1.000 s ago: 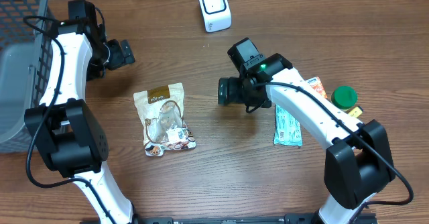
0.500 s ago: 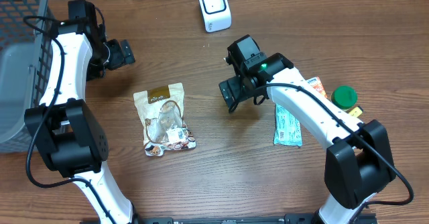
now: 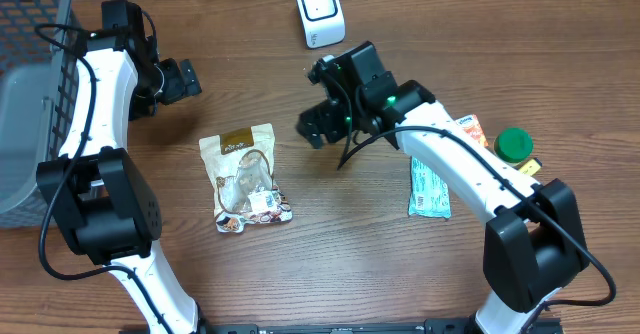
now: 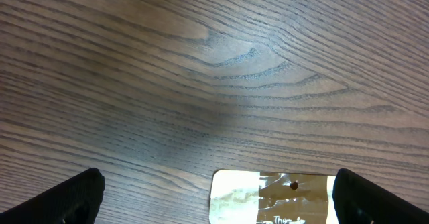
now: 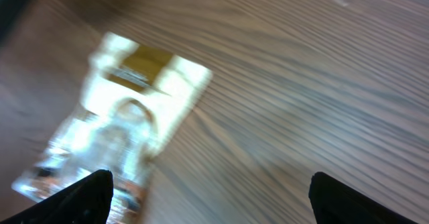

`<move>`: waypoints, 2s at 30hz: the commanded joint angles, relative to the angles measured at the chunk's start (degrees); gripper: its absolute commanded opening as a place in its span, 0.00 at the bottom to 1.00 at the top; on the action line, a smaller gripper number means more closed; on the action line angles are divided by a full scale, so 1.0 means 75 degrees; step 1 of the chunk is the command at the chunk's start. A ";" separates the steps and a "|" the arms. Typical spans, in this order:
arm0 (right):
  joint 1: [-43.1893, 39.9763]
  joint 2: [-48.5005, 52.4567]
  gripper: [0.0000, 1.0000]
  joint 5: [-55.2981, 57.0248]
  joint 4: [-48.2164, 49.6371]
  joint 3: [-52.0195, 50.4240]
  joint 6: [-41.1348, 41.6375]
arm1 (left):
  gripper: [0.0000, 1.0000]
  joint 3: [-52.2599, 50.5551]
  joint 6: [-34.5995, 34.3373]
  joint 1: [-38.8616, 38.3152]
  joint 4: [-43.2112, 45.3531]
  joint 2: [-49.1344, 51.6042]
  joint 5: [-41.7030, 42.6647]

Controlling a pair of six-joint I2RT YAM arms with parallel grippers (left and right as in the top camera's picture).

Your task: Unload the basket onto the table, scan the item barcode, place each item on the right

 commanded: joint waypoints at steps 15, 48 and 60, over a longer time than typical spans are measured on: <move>0.2468 0.0070 0.95 0.3383 0.1349 -0.0565 0.3092 | 1.00 0.0149 0.0087 -0.0017 0.0012 -0.0318 -0.0020; 0.2844 0.1842 0.82 0.3579 0.3229 -0.0962 0.3290 | 1.00 0.0149 0.0087 -0.0017 0.0012 -0.0318 -0.0020; 0.2474 0.1294 0.77 0.5692 0.1119 -0.0941 0.5138 | 1.00 0.0152 0.0087 -0.0017 0.0012 -0.0318 -0.0020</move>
